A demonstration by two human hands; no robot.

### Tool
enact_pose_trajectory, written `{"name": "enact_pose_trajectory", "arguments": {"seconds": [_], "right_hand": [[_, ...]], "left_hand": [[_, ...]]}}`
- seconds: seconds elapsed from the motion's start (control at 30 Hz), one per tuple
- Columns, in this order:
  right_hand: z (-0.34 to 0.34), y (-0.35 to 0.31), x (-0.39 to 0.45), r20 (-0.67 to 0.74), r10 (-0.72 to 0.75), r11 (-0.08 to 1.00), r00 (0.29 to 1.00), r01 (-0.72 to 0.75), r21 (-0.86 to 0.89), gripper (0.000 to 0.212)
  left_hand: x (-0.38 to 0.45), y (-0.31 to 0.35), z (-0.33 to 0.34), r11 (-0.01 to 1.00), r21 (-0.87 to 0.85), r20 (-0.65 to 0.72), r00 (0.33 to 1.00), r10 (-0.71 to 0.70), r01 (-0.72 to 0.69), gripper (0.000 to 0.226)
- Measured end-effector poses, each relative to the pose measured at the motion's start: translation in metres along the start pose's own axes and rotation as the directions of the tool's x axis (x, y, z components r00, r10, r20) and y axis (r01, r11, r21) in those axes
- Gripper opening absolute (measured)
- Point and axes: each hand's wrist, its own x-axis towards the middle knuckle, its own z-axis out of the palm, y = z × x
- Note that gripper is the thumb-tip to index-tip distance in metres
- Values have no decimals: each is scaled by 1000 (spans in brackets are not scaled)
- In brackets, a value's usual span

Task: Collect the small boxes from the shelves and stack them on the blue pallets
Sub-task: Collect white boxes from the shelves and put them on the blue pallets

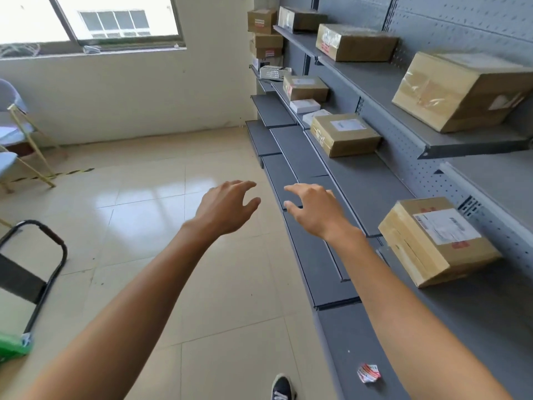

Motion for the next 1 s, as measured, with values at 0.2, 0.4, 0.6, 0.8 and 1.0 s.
{"name": "enact_pose_trajectory", "arguments": {"seconds": [0.2,0.4,0.6,0.8,1.0], "right_hand": [[7,18,105,25,-43,999,999,43,0,46],[27,10,213,73,-82,996,994,85,-27,47],[59,-16,336,93,-99,994,991,103,-45,47],[81,-43,442,105,-61,998,993,64,-25,46],[84,-39,520,93,-13,1000,996,13,0,49]], "left_hand": [[89,-28,5,998,-5,0,998,-56,56,48],[174,-90,7,994,-9,-11,994,-105,105,48],[266,-184,8,992,-11,-9,992,-126,126,48],[354,-261,-5,994,13,38,993,-108,107,49],[437,-288,-7,998,-12,62,997,-55,56,50]]}}
